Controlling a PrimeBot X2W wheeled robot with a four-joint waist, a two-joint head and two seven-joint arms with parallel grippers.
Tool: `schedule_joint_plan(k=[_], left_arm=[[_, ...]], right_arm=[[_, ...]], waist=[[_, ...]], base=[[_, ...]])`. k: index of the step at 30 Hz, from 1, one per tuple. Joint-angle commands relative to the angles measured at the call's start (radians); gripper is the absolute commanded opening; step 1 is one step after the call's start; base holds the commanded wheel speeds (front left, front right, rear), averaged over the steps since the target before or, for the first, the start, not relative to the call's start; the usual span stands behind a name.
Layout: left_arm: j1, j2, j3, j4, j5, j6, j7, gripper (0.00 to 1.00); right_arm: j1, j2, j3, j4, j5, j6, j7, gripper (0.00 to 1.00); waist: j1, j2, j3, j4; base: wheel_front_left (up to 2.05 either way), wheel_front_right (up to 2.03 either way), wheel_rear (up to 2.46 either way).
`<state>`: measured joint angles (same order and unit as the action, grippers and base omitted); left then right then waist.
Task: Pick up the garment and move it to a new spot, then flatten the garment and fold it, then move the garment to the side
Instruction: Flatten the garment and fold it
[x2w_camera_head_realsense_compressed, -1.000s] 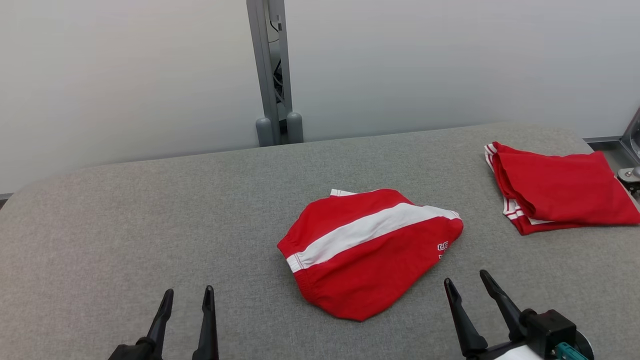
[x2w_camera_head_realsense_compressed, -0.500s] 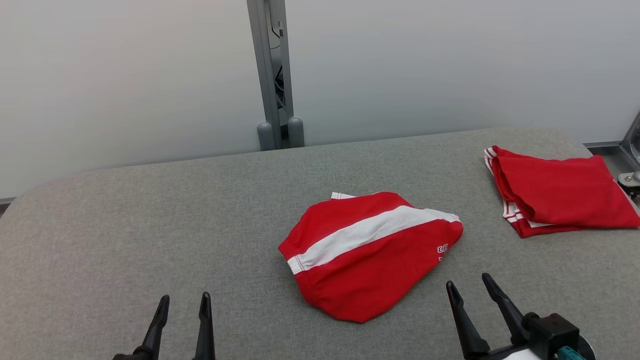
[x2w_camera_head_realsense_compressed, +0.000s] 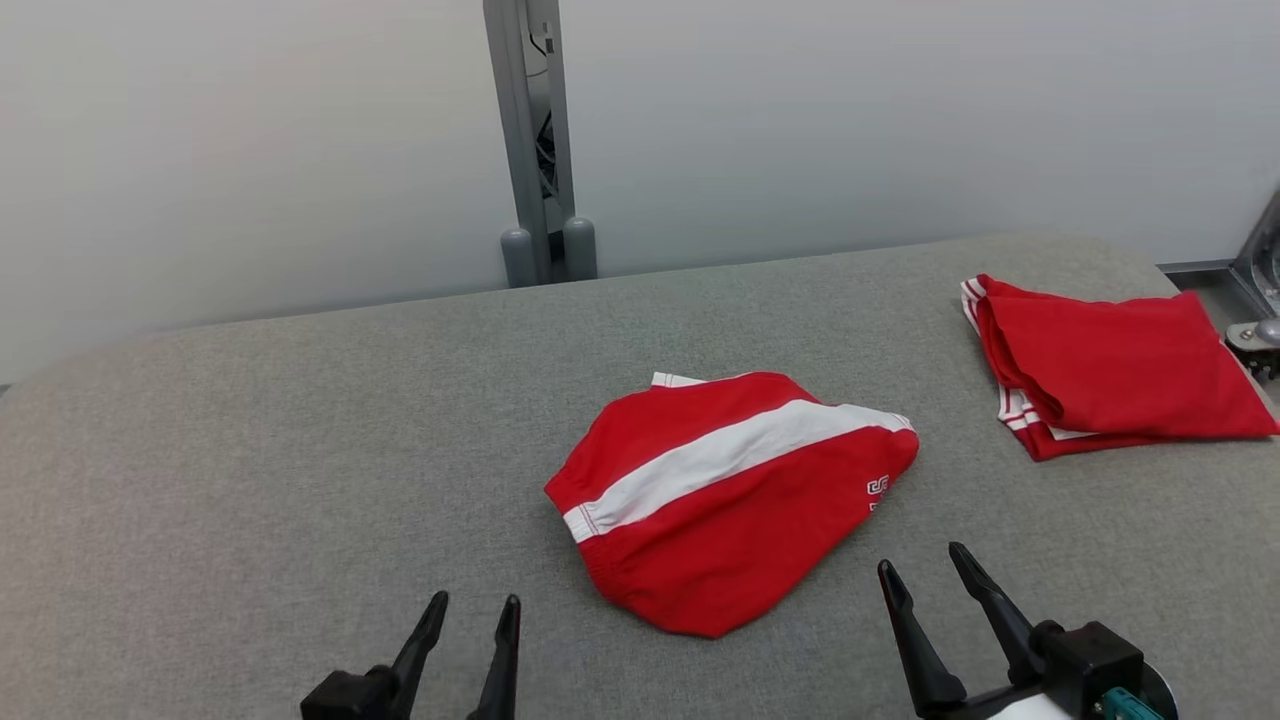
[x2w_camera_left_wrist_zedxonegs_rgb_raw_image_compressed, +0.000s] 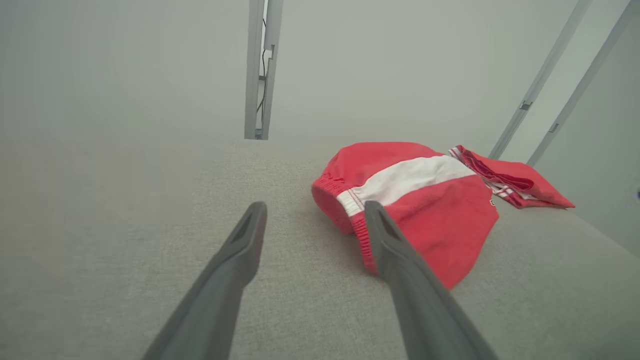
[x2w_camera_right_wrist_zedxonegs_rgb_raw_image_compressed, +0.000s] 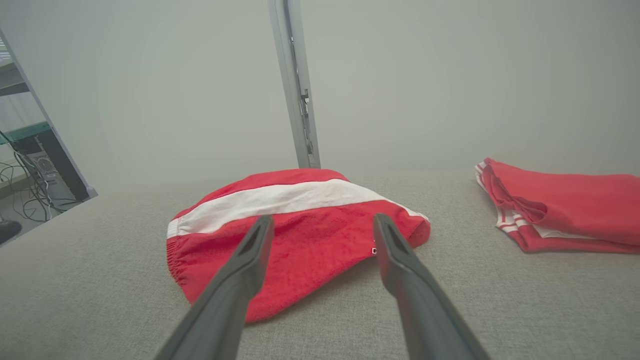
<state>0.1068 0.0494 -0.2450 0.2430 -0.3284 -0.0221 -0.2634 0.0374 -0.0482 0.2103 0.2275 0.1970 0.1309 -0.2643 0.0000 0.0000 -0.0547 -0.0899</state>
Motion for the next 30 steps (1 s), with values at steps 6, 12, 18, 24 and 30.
schedule_joint_plan(k=[6,12,18,24,30], left_arm=[[-0.144,0.004,-0.074,0.148,-0.031,-0.018,0.025,1.00],[-0.244,0.004,-0.100,0.248,-0.128,-0.021,0.080,1.00],[-0.310,0.004,-0.095,0.302,-0.269,-0.040,0.156,0.68],[-0.358,0.008,-0.100,0.343,-0.270,-0.027,0.190,0.56],[-0.381,0.010,-0.103,0.371,-0.271,-0.011,0.202,0.49]], right_arm=[[-0.026,-0.005,0.009,0.007,-0.010,0.000,0.000,1.00],[-0.035,-0.005,0.011,0.010,-0.004,0.000,0.000,1.00],[-0.043,-0.005,0.017,0.014,-0.004,0.000,0.000,1.00],[-0.054,-0.005,0.016,0.020,-0.012,0.000,0.000,1.00],[-0.067,-0.005,0.018,0.022,-0.020,0.000,0.000,1.00]], waist=[[0.0000,0.0000,0.041,-0.047],[0.0000,0.0000,0.071,-0.091],[0.0000,0.0000,0.093,-0.115],[0.0000,0.0000,0.106,-0.123],[0.0000,0.0000,0.108,-0.130]], base=[[0.00,0.00,0.00],[0.00,0.00,0.00],[0.00,0.00,0.00],[0.00,0.00,0.00],[0.00,0.00,0.00]])
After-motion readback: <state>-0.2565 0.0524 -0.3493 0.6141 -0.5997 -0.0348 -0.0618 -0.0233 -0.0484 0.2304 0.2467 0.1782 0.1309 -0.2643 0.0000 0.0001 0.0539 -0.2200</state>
